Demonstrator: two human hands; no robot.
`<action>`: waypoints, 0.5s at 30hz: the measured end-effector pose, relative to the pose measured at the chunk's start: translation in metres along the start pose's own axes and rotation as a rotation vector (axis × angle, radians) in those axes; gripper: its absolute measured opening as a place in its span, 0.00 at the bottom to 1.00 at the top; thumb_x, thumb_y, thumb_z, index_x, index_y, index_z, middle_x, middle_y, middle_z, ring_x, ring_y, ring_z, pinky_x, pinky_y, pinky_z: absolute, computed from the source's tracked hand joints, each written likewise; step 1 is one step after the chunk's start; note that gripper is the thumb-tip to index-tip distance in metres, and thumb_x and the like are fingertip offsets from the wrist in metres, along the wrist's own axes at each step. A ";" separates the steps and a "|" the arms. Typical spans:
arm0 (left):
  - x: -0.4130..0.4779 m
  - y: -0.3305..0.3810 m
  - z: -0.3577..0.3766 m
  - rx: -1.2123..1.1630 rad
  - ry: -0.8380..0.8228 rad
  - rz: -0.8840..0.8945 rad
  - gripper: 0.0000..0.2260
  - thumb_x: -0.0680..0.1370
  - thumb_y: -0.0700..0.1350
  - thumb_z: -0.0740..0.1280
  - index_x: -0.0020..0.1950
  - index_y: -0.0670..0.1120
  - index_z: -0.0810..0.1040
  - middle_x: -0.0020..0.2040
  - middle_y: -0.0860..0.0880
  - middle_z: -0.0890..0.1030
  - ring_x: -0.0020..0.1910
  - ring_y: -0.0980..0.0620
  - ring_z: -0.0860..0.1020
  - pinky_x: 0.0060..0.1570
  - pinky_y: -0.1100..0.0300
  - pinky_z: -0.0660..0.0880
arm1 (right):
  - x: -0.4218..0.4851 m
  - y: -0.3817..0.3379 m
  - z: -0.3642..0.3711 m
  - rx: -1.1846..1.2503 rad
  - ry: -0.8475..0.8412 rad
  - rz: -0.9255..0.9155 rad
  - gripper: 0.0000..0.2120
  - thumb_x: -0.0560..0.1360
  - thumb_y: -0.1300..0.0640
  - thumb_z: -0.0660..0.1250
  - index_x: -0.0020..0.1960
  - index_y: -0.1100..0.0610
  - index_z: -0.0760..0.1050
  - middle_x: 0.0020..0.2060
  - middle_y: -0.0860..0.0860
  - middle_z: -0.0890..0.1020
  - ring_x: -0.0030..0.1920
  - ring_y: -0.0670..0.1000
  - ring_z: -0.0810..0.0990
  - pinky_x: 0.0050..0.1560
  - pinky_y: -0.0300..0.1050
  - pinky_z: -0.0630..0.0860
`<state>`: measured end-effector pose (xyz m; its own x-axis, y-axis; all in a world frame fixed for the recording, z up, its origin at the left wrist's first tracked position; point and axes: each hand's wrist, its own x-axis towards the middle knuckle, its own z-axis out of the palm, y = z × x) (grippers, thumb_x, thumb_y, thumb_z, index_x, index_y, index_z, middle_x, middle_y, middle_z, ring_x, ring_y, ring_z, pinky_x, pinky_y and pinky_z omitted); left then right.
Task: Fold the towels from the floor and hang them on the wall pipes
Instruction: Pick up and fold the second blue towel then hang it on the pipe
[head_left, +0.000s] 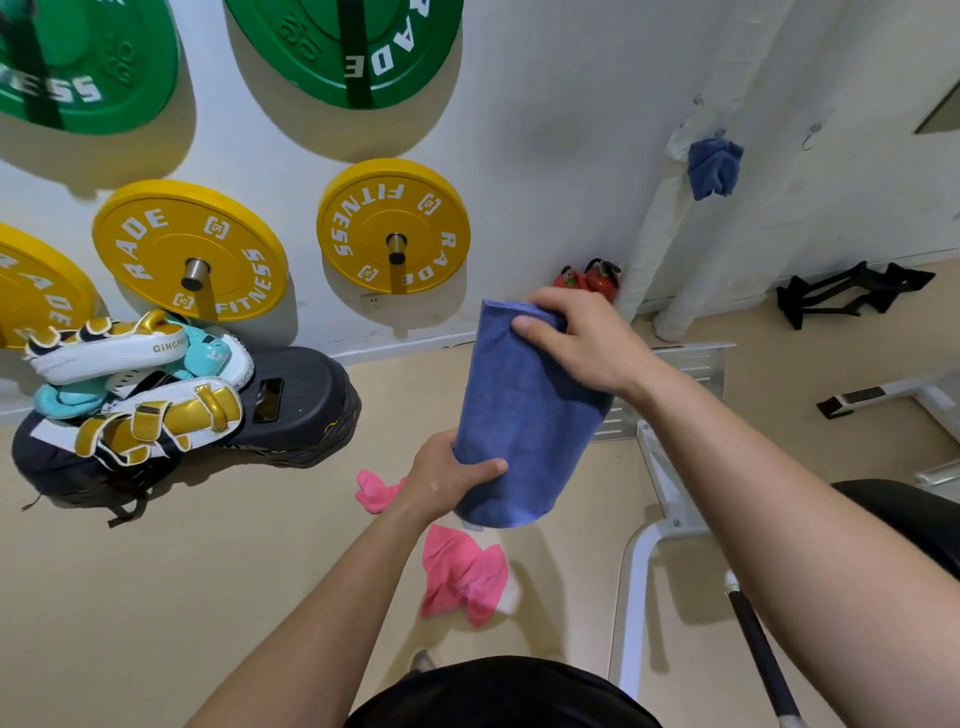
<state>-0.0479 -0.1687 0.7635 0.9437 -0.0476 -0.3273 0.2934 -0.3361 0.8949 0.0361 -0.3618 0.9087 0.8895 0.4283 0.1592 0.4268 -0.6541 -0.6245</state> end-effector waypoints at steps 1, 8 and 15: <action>0.001 -0.003 0.000 -0.005 -0.026 -0.018 0.13 0.67 0.52 0.78 0.46 0.47 0.82 0.42 0.52 0.86 0.43 0.54 0.84 0.44 0.55 0.81 | 0.002 0.002 -0.007 -0.010 0.024 0.005 0.15 0.80 0.49 0.64 0.35 0.44 0.68 0.30 0.44 0.74 0.35 0.43 0.73 0.37 0.43 0.67; 0.001 -0.013 -0.031 -0.185 -0.044 -0.050 0.19 0.71 0.52 0.76 0.48 0.36 0.80 0.41 0.47 0.83 0.39 0.54 0.79 0.42 0.58 0.74 | -0.009 0.049 -0.018 -0.072 0.251 0.227 0.12 0.81 0.49 0.60 0.42 0.55 0.71 0.33 0.47 0.75 0.38 0.54 0.73 0.38 0.48 0.65; 0.004 -0.010 -0.071 -0.368 0.010 -0.036 0.18 0.64 0.52 0.77 0.48 0.43 0.85 0.46 0.45 0.86 0.43 0.50 0.83 0.42 0.61 0.77 | -0.050 0.095 0.020 -0.008 0.279 0.498 0.16 0.82 0.48 0.56 0.38 0.52 0.65 0.33 0.48 0.75 0.39 0.58 0.75 0.37 0.50 0.66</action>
<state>-0.0363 -0.0990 0.7751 0.9328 -0.0317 -0.3590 0.3598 0.0234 0.9327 0.0289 -0.4325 0.8262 0.9927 -0.1125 0.0437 -0.0544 -0.7402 -0.6702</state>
